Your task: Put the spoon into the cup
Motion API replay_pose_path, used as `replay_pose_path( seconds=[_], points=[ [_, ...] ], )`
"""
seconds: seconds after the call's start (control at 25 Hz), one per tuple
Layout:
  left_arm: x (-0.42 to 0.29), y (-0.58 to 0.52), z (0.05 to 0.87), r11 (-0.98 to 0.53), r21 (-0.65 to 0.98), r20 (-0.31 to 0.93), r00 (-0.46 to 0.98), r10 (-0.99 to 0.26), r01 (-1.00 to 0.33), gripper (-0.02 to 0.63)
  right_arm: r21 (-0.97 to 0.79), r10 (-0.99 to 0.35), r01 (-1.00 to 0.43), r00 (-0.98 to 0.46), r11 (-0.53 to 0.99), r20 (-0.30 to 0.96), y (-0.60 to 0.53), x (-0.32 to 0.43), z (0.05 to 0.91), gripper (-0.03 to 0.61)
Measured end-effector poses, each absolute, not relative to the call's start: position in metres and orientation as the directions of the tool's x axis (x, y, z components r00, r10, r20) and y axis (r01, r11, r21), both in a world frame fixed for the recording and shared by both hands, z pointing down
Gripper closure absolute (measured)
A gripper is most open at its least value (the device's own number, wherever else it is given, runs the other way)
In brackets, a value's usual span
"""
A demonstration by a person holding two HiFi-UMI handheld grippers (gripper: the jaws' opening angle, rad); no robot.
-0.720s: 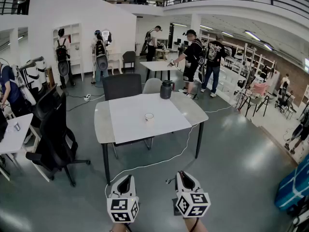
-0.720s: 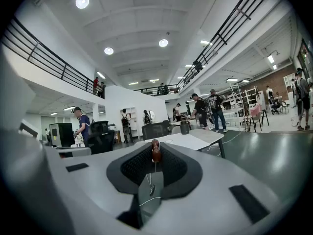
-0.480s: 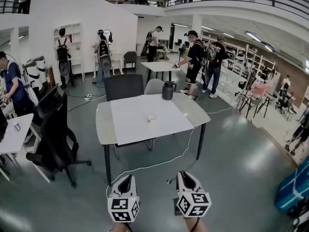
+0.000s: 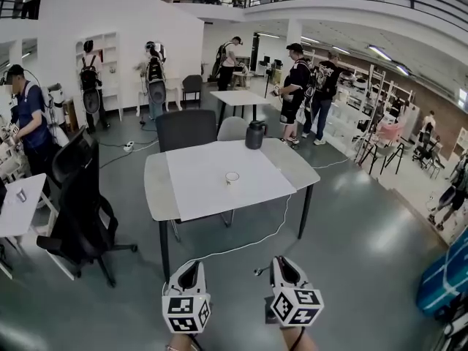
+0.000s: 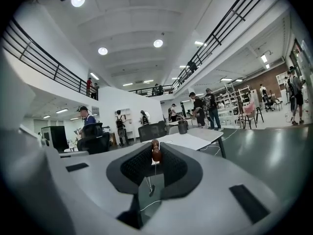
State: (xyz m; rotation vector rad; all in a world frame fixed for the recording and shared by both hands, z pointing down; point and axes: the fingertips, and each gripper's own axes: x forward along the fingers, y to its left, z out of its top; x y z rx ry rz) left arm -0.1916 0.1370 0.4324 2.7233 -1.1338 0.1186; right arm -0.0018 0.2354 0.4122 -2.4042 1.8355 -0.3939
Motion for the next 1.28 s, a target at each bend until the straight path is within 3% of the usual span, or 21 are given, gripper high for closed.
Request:
replay_pose_path(
  seconds=[0.56, 1.28],
  points=[
    [-0.181, 0.091, 0.45, -0.668, 0.151, 0.185, 0.685, -0.705, -0.728, 0.595, -0.235, -0.953, -0.928, 0.254, -0.288, 0.164, 0.193, 0.015, 0.422, 0.512],
    [-0.082, 0.001, 0.438, -0.62, 0.119, 0.192, 0.631, -0.752, -0.776, 0.595, -0.244, -0.977, -0.95, 0.163, -0.194, 0.141, 0.088, 0.118, 0.408, 0.512]
  ],
)
